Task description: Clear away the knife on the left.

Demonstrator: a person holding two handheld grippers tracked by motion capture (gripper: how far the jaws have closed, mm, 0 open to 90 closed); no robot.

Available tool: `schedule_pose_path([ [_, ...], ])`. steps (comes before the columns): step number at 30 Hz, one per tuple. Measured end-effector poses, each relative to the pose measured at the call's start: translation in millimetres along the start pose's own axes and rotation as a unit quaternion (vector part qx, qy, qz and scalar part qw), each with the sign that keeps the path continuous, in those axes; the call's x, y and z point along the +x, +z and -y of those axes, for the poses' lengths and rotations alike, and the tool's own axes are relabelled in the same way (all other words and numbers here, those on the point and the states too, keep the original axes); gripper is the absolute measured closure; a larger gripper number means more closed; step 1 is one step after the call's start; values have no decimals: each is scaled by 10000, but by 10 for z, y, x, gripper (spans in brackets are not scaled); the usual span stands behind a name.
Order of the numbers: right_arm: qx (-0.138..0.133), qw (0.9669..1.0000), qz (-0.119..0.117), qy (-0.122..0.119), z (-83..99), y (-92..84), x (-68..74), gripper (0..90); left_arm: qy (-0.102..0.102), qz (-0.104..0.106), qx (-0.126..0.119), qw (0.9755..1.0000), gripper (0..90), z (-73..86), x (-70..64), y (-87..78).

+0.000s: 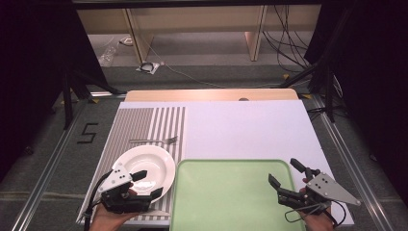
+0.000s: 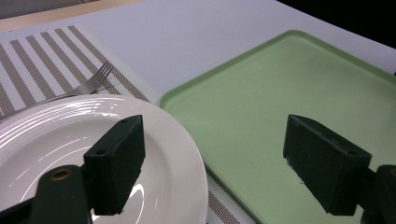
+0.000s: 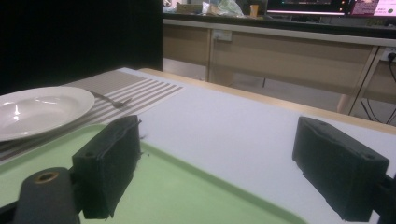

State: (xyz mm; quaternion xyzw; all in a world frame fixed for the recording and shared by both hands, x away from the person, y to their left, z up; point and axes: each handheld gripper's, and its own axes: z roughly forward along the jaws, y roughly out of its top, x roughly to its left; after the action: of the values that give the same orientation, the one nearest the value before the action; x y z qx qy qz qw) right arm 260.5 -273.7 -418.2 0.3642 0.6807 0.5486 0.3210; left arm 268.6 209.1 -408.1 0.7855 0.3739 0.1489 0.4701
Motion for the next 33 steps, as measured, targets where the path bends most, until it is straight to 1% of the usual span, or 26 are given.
schedule_pose_path([
  [2,-1,10000,0,-1,-1,0,1,160,57,-20,59,10000,211,6,9,-15],
  [4,0,10000,-2,5,-1,1,0,160,173,-110,161,9997,212,5,27,-48],
  [6,-4,10000,-6,8,-1,-1,1,160,112,-105,157,9998,214,10,59,-81],
  [12,-3,10000,-8,-1,-1,0,1,160,98,-228,301,9992,218,57,154,-163],
  [17,2,10000,-16,-6,-2,1,4,160,67,-332,316,9989,224,70,214,-243],
  [20,-2,10000,-17,-5,-1,2,3,160,63,-353,403,9985,226,69,249,-288],
  [23,3,10000,-21,-1,-1,2,3,160,129,-399,600,9973,226,83,271,-305],
  [26,6,10000,-33,-3,-1,4,4,160,186,-443,809,9956,226,101,297,-324],
  [31,22,10000,-32,-3,1,7,5,160,229,-516,1058,9928,226,125,340,-352],
  [33,22,10000,-31,-7,1,8,6,160,229,-509,1130,9920,226,144,358,-348],
])
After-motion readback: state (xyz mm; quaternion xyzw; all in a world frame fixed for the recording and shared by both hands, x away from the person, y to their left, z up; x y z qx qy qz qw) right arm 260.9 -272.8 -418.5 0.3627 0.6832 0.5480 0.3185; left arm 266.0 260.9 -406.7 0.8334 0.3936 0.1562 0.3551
